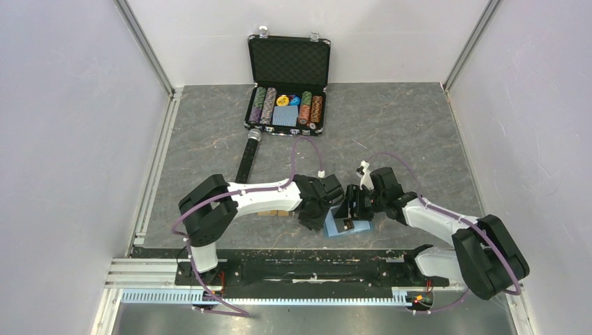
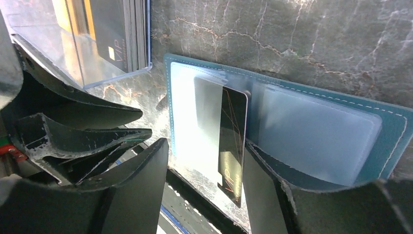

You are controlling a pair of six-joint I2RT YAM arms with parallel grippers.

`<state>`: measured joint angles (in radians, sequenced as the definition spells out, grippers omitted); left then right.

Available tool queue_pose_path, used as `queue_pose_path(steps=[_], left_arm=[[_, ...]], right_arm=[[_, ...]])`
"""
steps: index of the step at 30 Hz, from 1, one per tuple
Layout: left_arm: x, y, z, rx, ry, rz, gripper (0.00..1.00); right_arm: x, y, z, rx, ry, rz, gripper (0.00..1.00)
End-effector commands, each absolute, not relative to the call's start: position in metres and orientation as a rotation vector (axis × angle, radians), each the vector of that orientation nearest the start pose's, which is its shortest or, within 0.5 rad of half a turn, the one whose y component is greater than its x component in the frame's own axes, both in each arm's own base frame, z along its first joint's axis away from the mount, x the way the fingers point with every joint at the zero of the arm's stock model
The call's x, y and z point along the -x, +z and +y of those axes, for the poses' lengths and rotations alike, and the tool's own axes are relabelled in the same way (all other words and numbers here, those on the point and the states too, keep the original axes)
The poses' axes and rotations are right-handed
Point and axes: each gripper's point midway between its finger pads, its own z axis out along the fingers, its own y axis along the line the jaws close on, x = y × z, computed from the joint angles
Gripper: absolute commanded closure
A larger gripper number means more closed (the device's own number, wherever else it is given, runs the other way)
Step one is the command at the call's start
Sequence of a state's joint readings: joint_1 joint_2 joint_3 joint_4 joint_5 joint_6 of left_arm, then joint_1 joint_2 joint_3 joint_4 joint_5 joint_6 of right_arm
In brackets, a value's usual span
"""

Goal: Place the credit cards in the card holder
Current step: Insert the credit card into the card holder.

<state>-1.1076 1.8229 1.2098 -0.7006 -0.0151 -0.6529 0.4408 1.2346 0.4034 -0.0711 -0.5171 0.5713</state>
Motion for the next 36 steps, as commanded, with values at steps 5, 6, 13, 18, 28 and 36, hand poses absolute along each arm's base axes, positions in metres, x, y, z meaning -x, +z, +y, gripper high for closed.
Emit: queue_pose_path(steps=[5,6,13,18,28,36], left_arm=[[-0.141,0.015,-0.354,-0.684,-0.385,2.868,0.72],[-0.141,0.013,-0.356,-0.692,-0.383,2.875,0.73],[-0.143,0.011,-0.369,-0.719,-0.419,2.874,0.75],[-0.145,0.016,-0.375,-0.717,-0.454,2.86,0.75],[-0.148,0.037,-0.38,-0.694,-0.528,2.798,0.73],[-0.159,0.083,-0.384,-0.621,-0.659,2.661,0.63]], right_arm=[[-0.17,0.017,0.187,0.151,0.836,2.729,0.55],[-0.169,0.016,0.19,0.16,0.849,2.727,0.55],[-0.155,0.022,0.216,0.159,1.117,2.695,0.5],[-0.143,0.024,0.223,0.16,1.212,2.698,0.48],[-0.151,0.022,0.207,0.204,1.01,2.747,0.44],[-0.159,0.037,0.189,0.244,0.83,2.746,0.15]])
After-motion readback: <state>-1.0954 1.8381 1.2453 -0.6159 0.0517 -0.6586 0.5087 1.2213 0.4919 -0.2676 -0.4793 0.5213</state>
